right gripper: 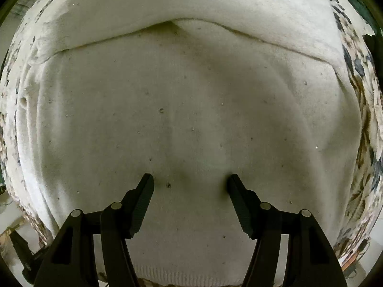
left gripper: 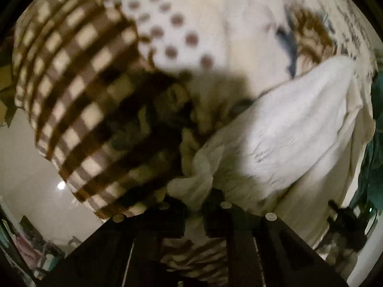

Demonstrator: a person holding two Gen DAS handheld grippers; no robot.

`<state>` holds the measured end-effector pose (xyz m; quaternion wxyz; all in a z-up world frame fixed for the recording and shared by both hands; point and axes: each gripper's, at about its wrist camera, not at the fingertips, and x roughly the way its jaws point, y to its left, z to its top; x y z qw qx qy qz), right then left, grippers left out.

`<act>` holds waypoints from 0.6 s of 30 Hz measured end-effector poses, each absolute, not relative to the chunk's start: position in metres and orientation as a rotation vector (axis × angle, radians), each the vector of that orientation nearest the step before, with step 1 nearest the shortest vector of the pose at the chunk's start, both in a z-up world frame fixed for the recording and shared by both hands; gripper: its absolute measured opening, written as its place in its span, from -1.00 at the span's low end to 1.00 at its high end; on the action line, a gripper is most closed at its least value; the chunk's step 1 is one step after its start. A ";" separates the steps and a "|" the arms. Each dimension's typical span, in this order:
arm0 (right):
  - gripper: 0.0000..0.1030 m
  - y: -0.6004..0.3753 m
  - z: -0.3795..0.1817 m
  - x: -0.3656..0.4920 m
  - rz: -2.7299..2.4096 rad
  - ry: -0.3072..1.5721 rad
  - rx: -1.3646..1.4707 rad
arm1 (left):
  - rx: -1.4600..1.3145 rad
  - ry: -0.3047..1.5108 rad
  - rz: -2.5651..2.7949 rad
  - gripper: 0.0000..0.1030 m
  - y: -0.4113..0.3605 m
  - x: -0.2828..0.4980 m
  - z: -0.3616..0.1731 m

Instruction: Fold small clothes

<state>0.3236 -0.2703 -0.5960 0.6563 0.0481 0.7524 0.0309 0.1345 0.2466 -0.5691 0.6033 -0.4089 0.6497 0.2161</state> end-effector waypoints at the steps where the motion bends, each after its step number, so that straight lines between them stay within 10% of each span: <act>1: 0.29 -0.272 -0.595 0.321 0.068 1.704 0.109 | -0.931 1.471 0.508 -0.90 0.248 0.136 -0.557; 18: 0.29 -0.267 -0.582 0.282 0.084 1.661 0.085 | -0.839 1.140 0.663 -0.80 0.443 0.164 -0.499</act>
